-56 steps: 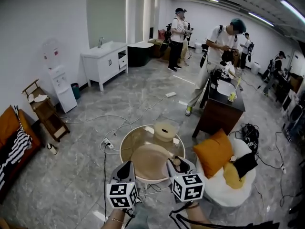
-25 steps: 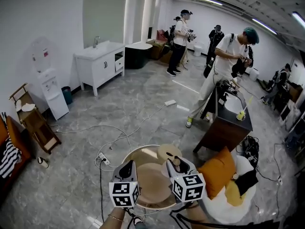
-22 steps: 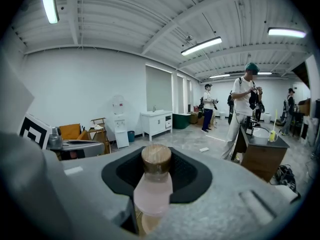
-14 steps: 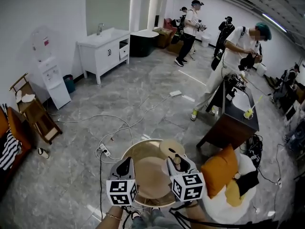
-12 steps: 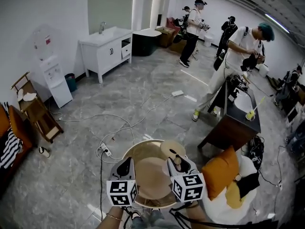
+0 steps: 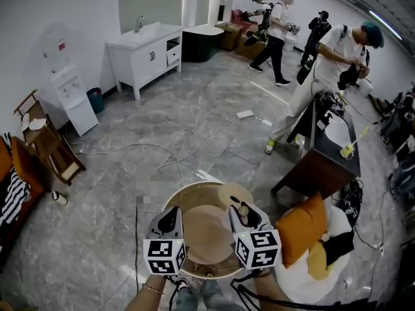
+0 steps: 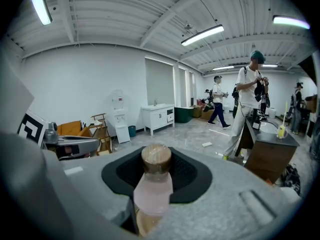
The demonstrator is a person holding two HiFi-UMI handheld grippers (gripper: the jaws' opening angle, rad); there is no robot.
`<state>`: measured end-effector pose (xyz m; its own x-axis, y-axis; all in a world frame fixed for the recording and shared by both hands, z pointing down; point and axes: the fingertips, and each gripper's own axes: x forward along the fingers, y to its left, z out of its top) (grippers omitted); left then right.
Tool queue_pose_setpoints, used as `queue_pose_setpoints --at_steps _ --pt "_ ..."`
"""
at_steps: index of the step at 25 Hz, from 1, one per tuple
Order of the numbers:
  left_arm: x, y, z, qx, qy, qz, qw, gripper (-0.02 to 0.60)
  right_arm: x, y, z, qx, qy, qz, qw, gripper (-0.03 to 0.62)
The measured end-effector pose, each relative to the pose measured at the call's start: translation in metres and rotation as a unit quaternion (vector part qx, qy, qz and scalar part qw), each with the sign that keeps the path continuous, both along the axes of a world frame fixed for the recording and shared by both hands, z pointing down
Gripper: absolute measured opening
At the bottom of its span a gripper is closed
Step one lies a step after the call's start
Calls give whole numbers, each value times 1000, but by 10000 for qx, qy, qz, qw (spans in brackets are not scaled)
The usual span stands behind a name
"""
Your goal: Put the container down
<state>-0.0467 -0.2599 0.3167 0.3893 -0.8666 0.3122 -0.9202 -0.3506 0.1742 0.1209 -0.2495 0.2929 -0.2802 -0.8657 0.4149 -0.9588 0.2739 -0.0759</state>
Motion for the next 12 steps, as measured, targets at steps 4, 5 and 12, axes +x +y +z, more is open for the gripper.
queue_pose_setpoints --at_steps 4,5,12 --pt "3 -7 14 -100 -49 -28 9999 -3 9 -7 16 -54 -76 43 9999 132" --pt "4 -9 19 -136 -66 -41 9999 -3 11 -9 21 -78 -100 50 9999 132" --pt "2 -12 57 -314 -4 -119 9994 -3 11 -13 67 -341 -196 15 9992 132"
